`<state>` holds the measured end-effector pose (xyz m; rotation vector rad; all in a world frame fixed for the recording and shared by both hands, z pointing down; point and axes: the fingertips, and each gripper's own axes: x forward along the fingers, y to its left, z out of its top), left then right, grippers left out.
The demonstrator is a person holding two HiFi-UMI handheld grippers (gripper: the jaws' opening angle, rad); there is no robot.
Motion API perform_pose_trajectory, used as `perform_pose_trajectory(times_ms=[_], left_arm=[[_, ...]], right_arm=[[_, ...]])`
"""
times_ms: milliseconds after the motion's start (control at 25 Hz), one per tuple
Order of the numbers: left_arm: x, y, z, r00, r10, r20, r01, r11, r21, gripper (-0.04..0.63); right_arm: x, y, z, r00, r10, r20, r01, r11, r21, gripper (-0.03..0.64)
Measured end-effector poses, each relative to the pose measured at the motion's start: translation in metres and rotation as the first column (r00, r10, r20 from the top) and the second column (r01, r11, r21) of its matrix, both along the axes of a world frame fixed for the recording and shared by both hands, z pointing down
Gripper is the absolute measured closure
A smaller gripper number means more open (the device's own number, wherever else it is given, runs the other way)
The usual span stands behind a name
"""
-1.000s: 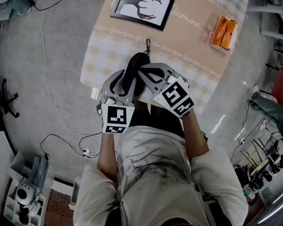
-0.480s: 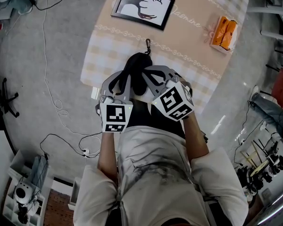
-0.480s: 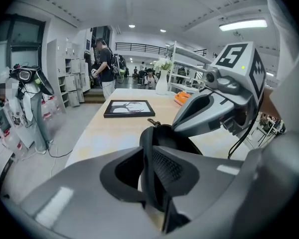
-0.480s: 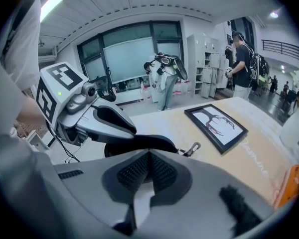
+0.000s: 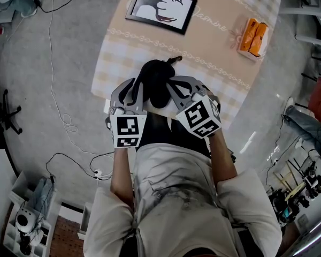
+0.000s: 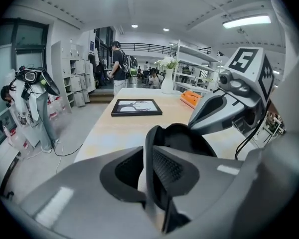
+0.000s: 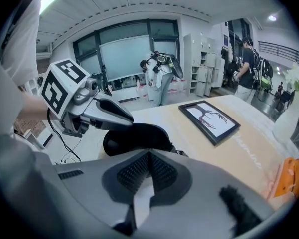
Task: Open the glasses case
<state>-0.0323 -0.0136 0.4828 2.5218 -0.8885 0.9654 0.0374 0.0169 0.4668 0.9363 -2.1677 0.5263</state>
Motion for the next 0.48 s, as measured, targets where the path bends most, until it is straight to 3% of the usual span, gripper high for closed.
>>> perform_pose_trajectory(times_ms=[160, 240, 480], left_arm=[[-0.005, -0.006, 0.006, 0.999, -0.033, 0.019, 0.033, 0.999, -0.009, 0.53], [-0.009, -0.01, 0.012, 0.997, -0.053, 0.048, 0.054, 0.998, -0.012, 0.565], [-0.009, -0.017, 0.027, 0.997, -0.056, 0.044, 0.057, 0.998, -0.019, 0.563]], right_arm=[[0.009, 0.005, 0.009, 0.999, 0.015, -0.029, -0.016, 1.0, -0.027, 0.601], [0.016, 0.011, 0.02, 0.998, 0.017, -0.053, -0.02, 0.998, -0.059, 0.601], [0.023, 0.016, 0.036, 0.998, 0.064, -0.013, -0.065, 0.995, -0.079, 0.601]])
